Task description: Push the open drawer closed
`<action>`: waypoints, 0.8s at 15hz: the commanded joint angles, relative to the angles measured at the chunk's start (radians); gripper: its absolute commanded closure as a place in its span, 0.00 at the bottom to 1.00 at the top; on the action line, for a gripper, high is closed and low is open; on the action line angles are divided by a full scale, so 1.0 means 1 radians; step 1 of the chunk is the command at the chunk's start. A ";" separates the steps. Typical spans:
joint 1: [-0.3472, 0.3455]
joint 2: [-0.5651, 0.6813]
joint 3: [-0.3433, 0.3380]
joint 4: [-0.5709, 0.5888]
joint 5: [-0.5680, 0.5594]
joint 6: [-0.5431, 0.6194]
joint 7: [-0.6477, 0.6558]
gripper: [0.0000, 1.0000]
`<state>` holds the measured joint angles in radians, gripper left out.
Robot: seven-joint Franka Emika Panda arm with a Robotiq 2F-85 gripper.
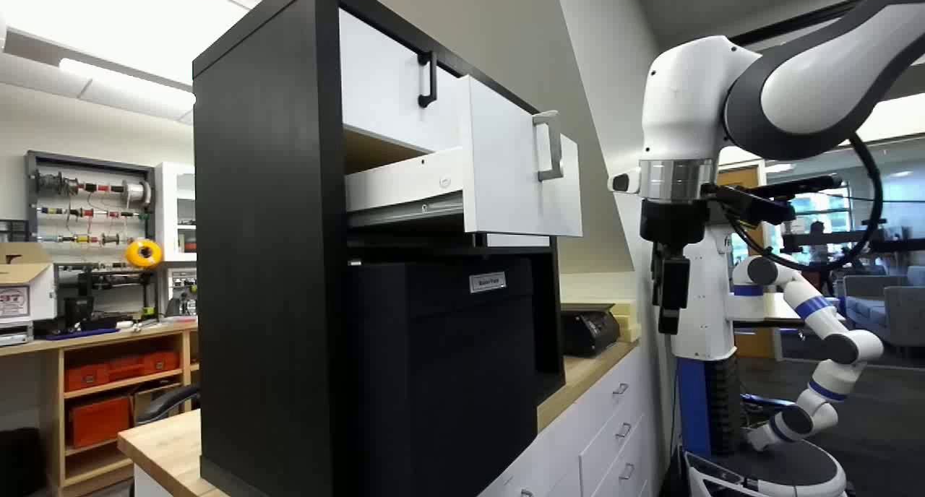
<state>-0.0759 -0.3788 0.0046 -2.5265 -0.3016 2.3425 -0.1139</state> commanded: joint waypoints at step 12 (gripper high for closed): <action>0.028 -0.045 0.004 0.025 0.036 -0.044 0.024 0.00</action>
<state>-0.0660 -0.3838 0.0056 -2.5208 -0.2901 2.3400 -0.1091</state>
